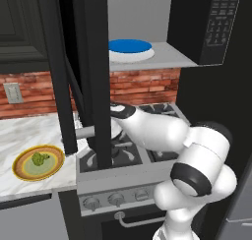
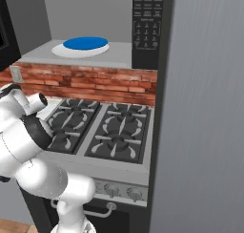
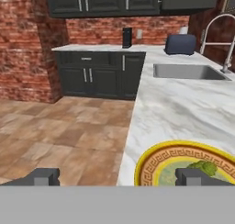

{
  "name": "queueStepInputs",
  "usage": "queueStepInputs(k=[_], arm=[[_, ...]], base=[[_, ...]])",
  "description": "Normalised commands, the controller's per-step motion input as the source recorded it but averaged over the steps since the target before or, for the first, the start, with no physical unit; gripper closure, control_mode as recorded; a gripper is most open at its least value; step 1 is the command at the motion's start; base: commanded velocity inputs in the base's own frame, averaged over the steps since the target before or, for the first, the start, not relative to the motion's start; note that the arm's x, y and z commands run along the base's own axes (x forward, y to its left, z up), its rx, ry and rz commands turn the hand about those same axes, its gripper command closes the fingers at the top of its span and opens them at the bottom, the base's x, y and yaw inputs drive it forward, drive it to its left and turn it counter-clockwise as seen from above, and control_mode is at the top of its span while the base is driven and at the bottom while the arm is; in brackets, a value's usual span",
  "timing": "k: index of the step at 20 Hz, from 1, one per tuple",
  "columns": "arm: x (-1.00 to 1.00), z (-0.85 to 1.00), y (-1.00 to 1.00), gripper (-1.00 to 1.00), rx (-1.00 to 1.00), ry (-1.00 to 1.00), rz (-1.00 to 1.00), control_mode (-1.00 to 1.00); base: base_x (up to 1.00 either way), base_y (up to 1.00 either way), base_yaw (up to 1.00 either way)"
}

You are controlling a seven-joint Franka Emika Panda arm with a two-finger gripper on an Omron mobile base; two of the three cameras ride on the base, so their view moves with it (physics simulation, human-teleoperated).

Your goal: Pick the broccoli from the counter and place it in the microwave. Then turn on the microwave.

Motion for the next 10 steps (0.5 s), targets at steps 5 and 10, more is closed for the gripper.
queueStepInputs(k=[5,10], arm=[[0.15,-0.13,0.18,-1.00,-0.03,0.00,0.00,-1.00],[0.17,-0.13,0.17,-1.00,-0.05,0.00,0.00,-1.00]], base=[[0.00,0.00,0.00],[0.00,0.00,0.00]])
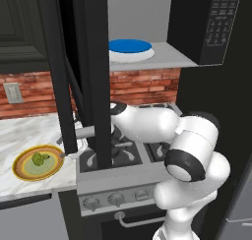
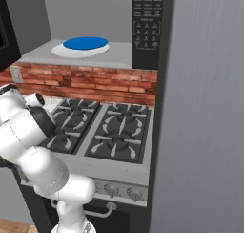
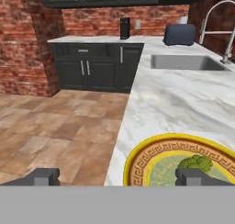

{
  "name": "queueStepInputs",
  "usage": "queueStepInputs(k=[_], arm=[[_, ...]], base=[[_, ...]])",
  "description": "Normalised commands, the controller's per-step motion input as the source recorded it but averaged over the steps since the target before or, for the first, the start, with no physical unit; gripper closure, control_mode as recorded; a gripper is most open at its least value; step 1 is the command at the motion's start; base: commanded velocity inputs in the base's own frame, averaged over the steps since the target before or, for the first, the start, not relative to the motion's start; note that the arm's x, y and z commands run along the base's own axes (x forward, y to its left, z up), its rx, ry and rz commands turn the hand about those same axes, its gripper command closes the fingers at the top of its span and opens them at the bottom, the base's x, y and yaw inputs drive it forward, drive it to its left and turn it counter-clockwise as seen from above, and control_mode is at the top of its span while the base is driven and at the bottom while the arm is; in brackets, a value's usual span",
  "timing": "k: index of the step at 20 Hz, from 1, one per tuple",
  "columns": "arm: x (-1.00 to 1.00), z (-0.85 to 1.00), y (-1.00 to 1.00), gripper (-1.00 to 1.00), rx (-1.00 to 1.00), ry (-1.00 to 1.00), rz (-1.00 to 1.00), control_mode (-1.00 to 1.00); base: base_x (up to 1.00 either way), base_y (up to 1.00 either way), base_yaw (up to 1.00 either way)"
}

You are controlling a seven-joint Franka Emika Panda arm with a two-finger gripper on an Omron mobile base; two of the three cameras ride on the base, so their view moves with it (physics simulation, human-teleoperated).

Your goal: Pick the broccoli from the counter and place it in the microwave. Then turn on the microwave.

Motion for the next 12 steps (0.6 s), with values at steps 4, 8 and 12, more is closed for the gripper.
queueStepInputs(k=[4,8,12], arm=[[0.19,-0.13,0.17,-1.00,-0.05,0.00,0.00,-1.00],[0.21,-0.12,0.13,-1.00,-0.03,0.00,0.00,-1.00],[0.20,-0.14,0.11,-1.00,-0.02,0.00,0.00,-1.00]], base=[[0.00,0.00,0.00],[0.00,0.00,0.00],[0.00,0.00,0.00]])
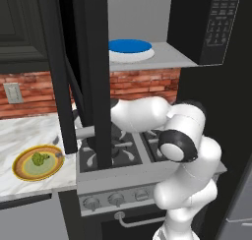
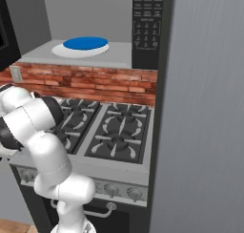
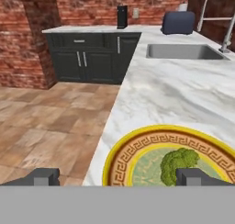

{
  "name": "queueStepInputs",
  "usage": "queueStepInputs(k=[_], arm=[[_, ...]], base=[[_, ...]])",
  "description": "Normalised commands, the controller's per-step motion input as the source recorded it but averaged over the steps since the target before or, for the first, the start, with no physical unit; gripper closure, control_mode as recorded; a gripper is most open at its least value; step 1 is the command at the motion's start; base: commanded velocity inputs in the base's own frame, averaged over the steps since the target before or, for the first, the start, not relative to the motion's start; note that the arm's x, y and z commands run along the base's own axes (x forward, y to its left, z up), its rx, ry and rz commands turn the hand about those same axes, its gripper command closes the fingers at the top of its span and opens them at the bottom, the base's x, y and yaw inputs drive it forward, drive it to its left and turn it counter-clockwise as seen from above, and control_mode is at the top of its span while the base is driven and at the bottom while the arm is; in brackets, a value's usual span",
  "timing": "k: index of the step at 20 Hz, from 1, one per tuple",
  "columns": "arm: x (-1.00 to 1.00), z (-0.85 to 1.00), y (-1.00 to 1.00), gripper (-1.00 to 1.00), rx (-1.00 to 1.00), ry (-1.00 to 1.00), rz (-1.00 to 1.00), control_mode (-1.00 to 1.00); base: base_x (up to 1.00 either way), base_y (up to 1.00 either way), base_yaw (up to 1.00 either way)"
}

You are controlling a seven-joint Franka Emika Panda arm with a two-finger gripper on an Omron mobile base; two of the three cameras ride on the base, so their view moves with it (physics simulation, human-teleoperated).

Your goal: Pick the broccoli from the counter and place it in the microwave. Then turn on the microwave.

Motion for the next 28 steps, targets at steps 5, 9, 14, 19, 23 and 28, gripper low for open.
queueStepInputs(k=[5,9,14,19,23,28], arm=[[0.13,-0.21,0.16,-1.00,-0.02,0.00,0.00,-1.00],[0.18,-0.24,0.21,-1.00,-0.01,0.00,0.00,-1.00],[0.20,-0.22,0.19,-1.00,0.00,0.00,0.00,-1.00],[0.22,-0.20,0.17,-1.00,-0.01,0.00,0.00,-1.00],[0.25,-0.16,0.16,-1.00,-0.01,0.00,0.00,-1.00],[0.27,-0.15,0.18,-1.00,0.00,0.00,0.00,-1.00]], base=[[0.00,0.00,0.00],[0.00,0.00,0.00],[0.00,0.00,0.00],[0.00,0.00,0.00],[0.00,0.00,0.00],[0.00,0.00,0.00]])
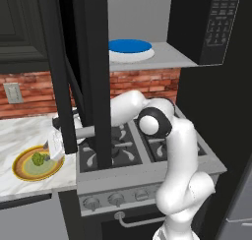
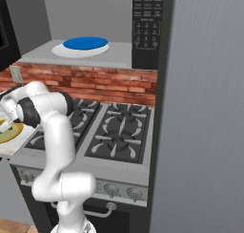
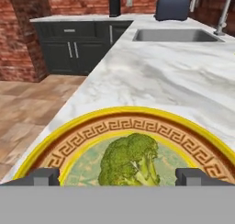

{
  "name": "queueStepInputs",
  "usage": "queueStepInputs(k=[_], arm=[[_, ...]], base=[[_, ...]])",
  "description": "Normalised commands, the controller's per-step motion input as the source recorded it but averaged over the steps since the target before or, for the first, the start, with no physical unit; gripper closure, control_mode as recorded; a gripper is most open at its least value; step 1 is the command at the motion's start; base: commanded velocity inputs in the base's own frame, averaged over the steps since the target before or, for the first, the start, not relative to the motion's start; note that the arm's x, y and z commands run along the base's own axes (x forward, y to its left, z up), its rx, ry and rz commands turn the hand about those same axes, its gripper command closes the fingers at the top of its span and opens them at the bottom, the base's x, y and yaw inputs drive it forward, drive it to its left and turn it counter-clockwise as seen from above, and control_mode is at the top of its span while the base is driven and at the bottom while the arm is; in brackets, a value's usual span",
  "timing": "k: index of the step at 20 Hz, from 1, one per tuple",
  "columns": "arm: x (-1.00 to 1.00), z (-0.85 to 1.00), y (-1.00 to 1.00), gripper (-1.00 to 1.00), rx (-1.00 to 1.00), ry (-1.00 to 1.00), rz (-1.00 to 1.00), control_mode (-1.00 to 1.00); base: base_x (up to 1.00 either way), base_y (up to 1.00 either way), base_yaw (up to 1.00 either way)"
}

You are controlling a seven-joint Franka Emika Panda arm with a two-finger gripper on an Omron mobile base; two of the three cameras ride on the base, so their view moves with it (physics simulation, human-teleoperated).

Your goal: Pick the broccoli from the counter and place it in the microwave. Then turn on the microwave.

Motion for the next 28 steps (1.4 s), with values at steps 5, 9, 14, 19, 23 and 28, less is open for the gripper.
queueStepInputs(k=[5,9,14,19,23,28], arm=[[0.17,-0.22,0.20,-1.00,0.00,0.00,0.00,-1.00],[0.14,-0.24,0.19,-1.00,0.00,0.00,0.00,-1.00],[0.10,-0.24,0.18,-1.00,-0.01,0.00,0.00,-1.00],[0.06,-0.26,0.16,-1.00,0.00,0.01,0.00,-1.00],[0.00,-0.30,0.10,-1.00,0.00,0.03,0.00,-1.00],[0.00,-0.27,0.01,-1.00,0.00,0.04,0.00,-1.00]], base=[[0.00,0.00,0.00],[0.00,0.00,0.00],[0.00,0.00,0.00],[0.00,0.00,0.00],[0.00,0.00,0.00],[0.00,0.00,0.00]])
